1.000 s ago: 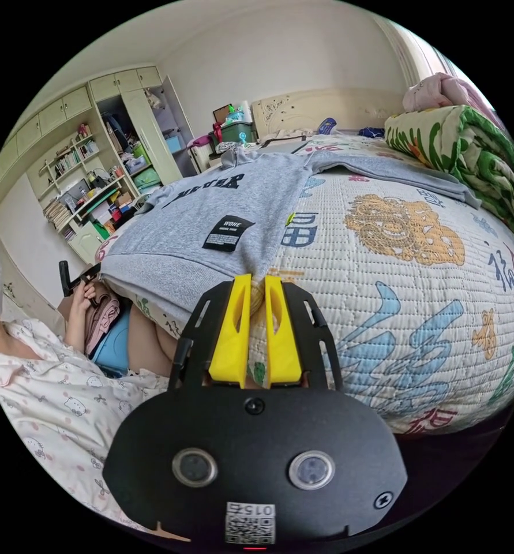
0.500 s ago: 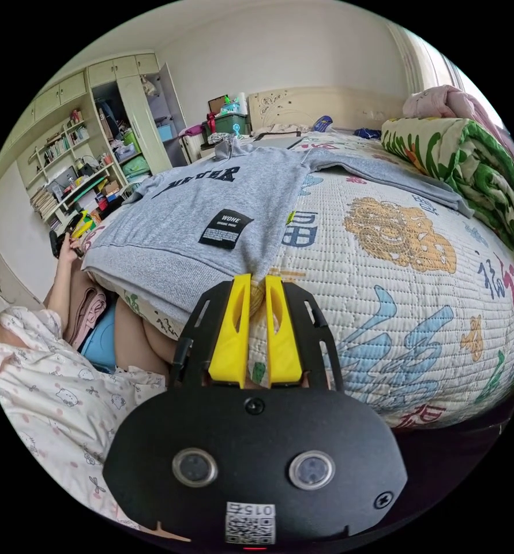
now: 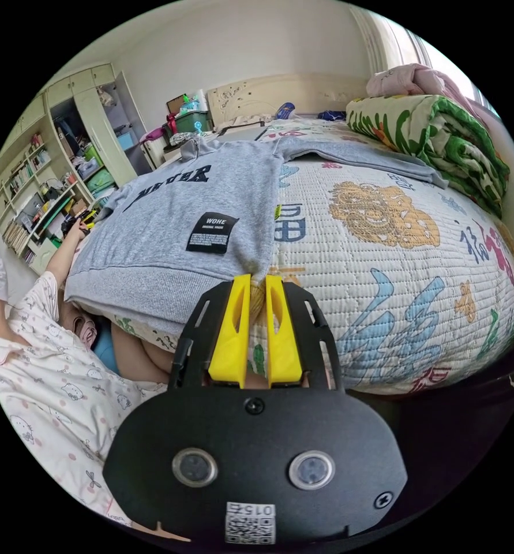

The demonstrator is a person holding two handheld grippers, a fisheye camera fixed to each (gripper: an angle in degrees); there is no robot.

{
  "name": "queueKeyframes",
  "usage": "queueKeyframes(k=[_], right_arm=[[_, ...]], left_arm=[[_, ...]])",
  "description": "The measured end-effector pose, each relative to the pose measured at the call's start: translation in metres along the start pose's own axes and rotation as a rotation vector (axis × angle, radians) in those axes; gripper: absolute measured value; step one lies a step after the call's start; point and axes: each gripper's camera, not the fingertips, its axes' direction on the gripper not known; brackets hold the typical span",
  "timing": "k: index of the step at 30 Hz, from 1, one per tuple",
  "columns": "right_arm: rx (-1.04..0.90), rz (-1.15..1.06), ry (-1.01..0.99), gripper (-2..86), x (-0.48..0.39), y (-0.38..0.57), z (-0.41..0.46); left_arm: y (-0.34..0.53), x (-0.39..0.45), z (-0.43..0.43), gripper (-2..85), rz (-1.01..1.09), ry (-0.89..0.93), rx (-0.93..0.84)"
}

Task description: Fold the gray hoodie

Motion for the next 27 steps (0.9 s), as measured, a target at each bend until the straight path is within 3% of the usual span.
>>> queueKeyframes(k=[3,6,10,12,15,21,23,27], right_arm=[[-0.023,0.024,0.024,5.5,0.001,-0.009,0.007],[-0.047,0.036,0.056,5.5,0.000,-0.017,0.013],[-0.062,0.032,0.093,5.6,0.001,-0.021,0.020],[-0.057,0.029,0.095,5.6,0.005,-0.020,0.022],[-0.033,0.021,0.082,5.5,0.014,-0.012,0.023],[0.073,0.029,-0.003,5.6,0.045,0.020,0.022],[0.106,0.028,-0.029,5.6,0.054,0.030,0.021],[0.168,0.020,-0.076,5.6,0.073,0.053,0.021]], left_arm=[[-0.018,-0.005,0.008,2.1,0.002,0.013,-0.012],[-0.012,-0.008,-0.018,0.3,0.088,0.195,0.211],[-0.001,-0.007,-0.055,1.4,0.133,0.023,0.478],[-0.002,-0.025,-0.056,4.6,0.053,0.031,0.480],[-0.006,-0.057,-0.051,16.6,-0.092,0.080,0.381],[0.048,-0.084,-0.083,17.3,-0.149,0.106,0.452],[0.071,-0.086,-0.094,16.6,-0.108,0.135,0.442],[0.140,-0.081,-0.126,12.3,0.174,0.485,0.292]])
